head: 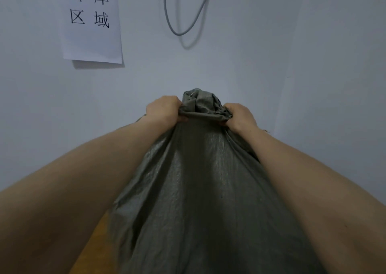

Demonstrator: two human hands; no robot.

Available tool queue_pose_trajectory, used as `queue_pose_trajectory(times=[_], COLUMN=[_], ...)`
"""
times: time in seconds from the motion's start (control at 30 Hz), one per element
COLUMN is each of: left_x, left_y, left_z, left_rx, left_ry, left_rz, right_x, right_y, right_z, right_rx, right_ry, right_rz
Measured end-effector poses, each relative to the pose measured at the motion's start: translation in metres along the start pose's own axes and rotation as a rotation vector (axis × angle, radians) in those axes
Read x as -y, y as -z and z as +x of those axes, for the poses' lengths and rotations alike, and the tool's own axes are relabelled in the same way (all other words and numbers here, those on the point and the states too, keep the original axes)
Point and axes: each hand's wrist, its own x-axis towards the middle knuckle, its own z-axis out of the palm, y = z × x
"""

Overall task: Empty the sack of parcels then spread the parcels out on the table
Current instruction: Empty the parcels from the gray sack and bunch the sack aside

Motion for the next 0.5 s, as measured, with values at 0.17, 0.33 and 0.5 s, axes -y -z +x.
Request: queue_pose_trajectory(times=[0.17,0.33,0.5], left_x=[0.002,-0.001,-0.002], left_y=[-0.008,0.002,0.005], left_z=[-0.003,0.002,0.004], left_rx=[0.002,-0.054,-0.068], left_ry=[0.017,0.022,0.042], left_rz=[0.029,0.008,0.013], right_x=[0.000,0.003,0.009], right_y=[-0.005,0.002,0.013], right_z=[0.000,0.006,0.008], right_rx=[0.023,-0.028,-0.009], right_ry=[0.010,0.015,0.031], right_rz=[0.003,0.001,0.008])
